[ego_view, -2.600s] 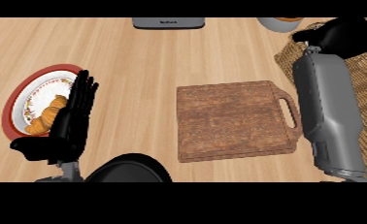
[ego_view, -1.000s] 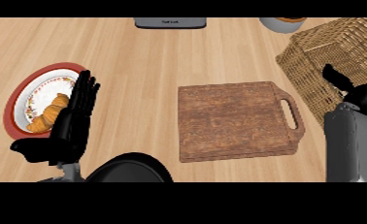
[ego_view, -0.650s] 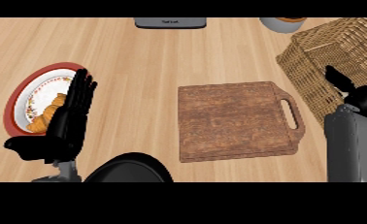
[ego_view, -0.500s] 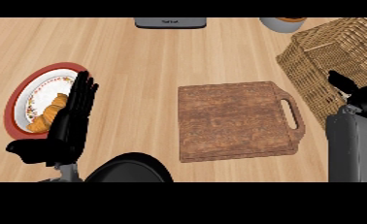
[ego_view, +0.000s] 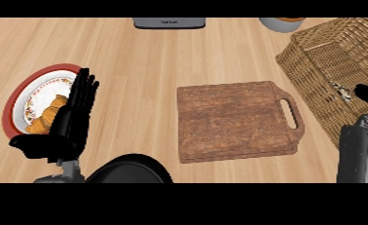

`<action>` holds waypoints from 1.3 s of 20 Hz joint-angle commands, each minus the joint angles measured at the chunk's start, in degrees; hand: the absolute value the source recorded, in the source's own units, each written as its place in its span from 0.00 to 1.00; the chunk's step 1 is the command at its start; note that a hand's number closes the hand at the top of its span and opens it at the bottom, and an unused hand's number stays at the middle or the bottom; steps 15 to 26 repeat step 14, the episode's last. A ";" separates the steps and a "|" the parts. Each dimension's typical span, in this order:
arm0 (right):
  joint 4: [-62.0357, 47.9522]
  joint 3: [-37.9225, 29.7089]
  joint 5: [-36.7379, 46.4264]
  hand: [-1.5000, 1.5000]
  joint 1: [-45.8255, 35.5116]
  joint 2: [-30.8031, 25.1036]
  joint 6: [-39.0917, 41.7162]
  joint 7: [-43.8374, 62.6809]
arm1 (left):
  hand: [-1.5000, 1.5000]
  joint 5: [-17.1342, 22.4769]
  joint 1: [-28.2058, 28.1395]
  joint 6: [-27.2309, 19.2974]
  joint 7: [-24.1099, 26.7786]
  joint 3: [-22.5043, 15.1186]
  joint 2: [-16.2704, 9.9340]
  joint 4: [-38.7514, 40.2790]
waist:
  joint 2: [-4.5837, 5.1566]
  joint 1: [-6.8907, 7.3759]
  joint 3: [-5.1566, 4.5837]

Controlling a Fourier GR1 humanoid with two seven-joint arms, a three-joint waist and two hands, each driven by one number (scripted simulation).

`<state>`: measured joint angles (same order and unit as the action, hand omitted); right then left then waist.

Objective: Pick the cupcake from the cutting board and place it in the basket

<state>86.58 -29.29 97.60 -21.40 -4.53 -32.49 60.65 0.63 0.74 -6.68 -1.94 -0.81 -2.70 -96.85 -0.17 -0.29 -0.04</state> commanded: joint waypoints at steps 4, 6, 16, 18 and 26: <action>21.09 0.95 2.65 0.00 5.80 4.42 3.19 7.40 | 0.50 0.44 1.23 -0.47 -2.61 1.11 -0.59 -1.05 | -0.21 -0.53 -0.01; 28.47 3.37 0.08 0.00 11.12 4.47 4.86 6.75 | 0.50 -0.63 -0.01 -0.85 -3.39 -0.46 -0.03 -2.56 | -0.28 -0.54 0.02; 51.30 12.50 -7.71 0.00 26.95 4.53 11.15 5.54 | 0.50 0.34 -3.69 1.29 2.13 0.49 -0.40 -0.90 | -0.13 -0.33 0.01; 51.30 12.50 -7.71 0.00 26.95 4.53 11.15 5.54 | 0.50 0.34 -3.69 1.29 2.13 0.49 -0.40 -0.90 | -0.13 -0.33 0.01; 51.30 12.50 -7.71 0.00 26.95 4.53 11.15 5.54 | 0.50 0.34 -3.69 1.29 2.13 0.49 -0.40 -0.90 | -0.13 -0.33 0.01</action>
